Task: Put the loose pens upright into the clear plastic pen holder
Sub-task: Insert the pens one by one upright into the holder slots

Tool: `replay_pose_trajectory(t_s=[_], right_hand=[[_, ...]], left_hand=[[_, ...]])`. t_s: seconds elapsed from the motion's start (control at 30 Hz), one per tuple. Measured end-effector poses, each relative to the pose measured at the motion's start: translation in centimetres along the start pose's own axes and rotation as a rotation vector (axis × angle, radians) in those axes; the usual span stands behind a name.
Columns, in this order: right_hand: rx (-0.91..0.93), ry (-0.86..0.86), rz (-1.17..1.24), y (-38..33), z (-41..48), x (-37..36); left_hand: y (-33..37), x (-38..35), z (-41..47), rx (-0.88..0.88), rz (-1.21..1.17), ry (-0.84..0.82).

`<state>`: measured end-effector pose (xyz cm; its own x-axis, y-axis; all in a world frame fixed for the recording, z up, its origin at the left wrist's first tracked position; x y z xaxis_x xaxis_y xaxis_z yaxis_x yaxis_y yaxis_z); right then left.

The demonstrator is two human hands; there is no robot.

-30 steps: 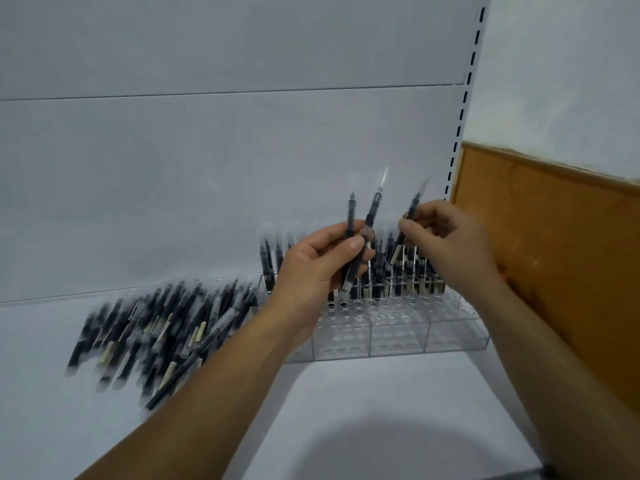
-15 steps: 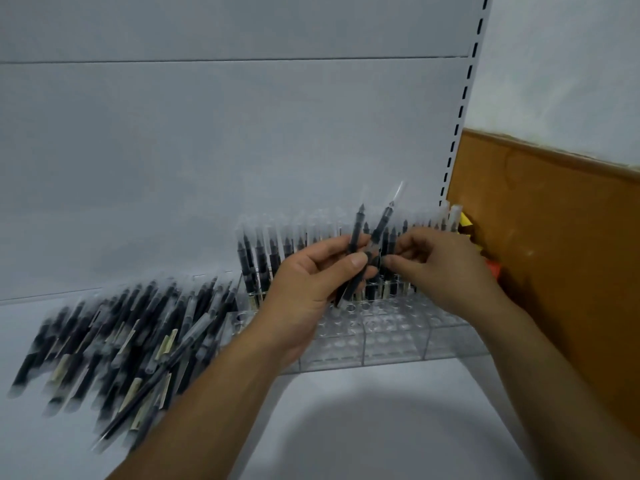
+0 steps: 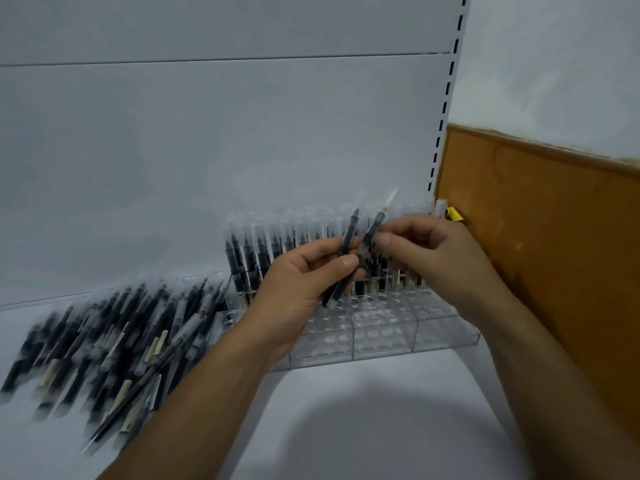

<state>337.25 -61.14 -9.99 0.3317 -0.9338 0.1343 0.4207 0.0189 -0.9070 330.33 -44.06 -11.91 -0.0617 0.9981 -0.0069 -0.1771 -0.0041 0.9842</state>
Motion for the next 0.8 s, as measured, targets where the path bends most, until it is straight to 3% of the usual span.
replay_pose_trajectory(t_s=[0.2, 0.33, 0.47, 0.63, 0.8], right_hand=[[-0.015, 0.029, 0.190, -0.3, -0.2, -0.8], [0.066, 0.251, 0.333, -0.9, 0.2, 1.4], [0.161, 0.367, 0.128, -0.9, 0.3, 3.1], [0.222, 0.307, -0.151, -0.1, 0.6, 2.4], [0.158, 0.225, -0.335, 1.0, 1.0, 1.7]], left_hand=[[0.1, -0.2, 0.0, 0.016, 0.053, -0.011], [-0.3, 0.2, 0.1, 0.023, -0.030, 0.052], [-0.4, 0.3, 0.2, 0.031, -0.021, 0.046], [-0.4, 0.3, 0.2, 0.031, 0.005, 0.032], [-0.4, 0.2, 0.2, 0.036, 0.024, 0.020]])
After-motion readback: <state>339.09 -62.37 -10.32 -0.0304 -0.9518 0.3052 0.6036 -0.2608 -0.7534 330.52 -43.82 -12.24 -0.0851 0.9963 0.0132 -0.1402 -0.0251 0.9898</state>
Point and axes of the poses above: each hand's wrist, its own z-axis towards the middle knuckle, its own x-axis out of the back of the hand, y = z × x, the point moved 3 cm from there along z, towards the middle knuckle, and after that the axes turned 12 degrees about z, right-handed, at the moved point
